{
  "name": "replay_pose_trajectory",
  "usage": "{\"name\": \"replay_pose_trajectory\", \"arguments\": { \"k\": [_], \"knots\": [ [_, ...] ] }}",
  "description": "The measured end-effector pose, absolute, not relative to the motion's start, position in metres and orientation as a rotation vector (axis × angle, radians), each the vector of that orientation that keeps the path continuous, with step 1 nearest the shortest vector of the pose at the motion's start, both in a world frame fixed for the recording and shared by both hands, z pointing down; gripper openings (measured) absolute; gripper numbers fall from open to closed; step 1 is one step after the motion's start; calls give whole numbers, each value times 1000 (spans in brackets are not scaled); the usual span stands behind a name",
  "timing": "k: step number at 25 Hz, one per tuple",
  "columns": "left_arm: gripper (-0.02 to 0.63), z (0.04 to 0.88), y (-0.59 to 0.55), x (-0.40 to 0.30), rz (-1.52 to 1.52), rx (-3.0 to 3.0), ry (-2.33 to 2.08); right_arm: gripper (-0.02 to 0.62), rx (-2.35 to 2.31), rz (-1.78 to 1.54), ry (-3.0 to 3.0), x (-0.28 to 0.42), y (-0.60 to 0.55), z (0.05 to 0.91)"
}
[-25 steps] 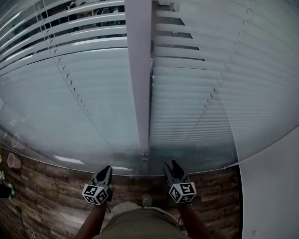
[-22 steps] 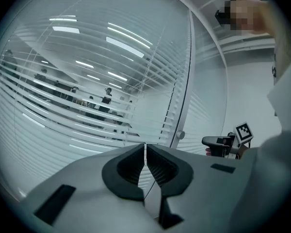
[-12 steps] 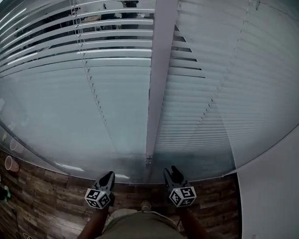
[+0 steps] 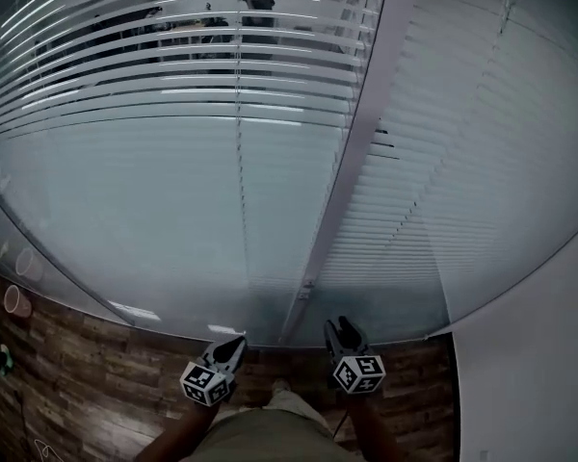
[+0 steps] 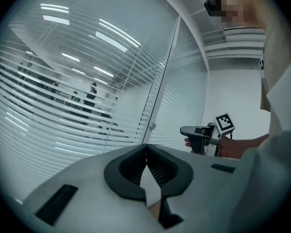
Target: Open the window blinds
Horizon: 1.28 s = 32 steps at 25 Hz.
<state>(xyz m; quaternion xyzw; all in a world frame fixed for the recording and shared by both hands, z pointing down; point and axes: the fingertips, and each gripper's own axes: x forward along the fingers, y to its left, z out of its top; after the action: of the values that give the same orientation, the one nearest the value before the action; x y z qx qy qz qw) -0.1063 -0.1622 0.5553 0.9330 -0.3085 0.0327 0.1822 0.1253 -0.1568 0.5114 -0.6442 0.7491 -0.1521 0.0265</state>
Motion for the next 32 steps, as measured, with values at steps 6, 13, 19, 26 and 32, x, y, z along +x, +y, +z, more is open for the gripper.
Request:
{"name": "replay_pose_trajectory", "arguments": {
  "k": [6, 13, 19, 26, 32],
  "knots": [
    [15, 577, -138, -153, 56, 2602, -897, 166, -1950, -491, 2388, 73, -137, 541],
    [14, 582, -119, -214, 44, 2561, -982, 161, -2010, -325, 2586, 18, -101, 547],
    [14, 593, -112, -231, 33, 2542, -998, 161, -2007, -292, 2643, 1, -74, 554],
    [14, 580, -97, -250, -20, 2533, -1023, 161, -2050, -329, 2585, 6, -44, 540],
    [14, 586, -90, -242, -52, 2512, -1038, 161, -2099, -176, 2673, 16, -42, 545]
  ]
}}
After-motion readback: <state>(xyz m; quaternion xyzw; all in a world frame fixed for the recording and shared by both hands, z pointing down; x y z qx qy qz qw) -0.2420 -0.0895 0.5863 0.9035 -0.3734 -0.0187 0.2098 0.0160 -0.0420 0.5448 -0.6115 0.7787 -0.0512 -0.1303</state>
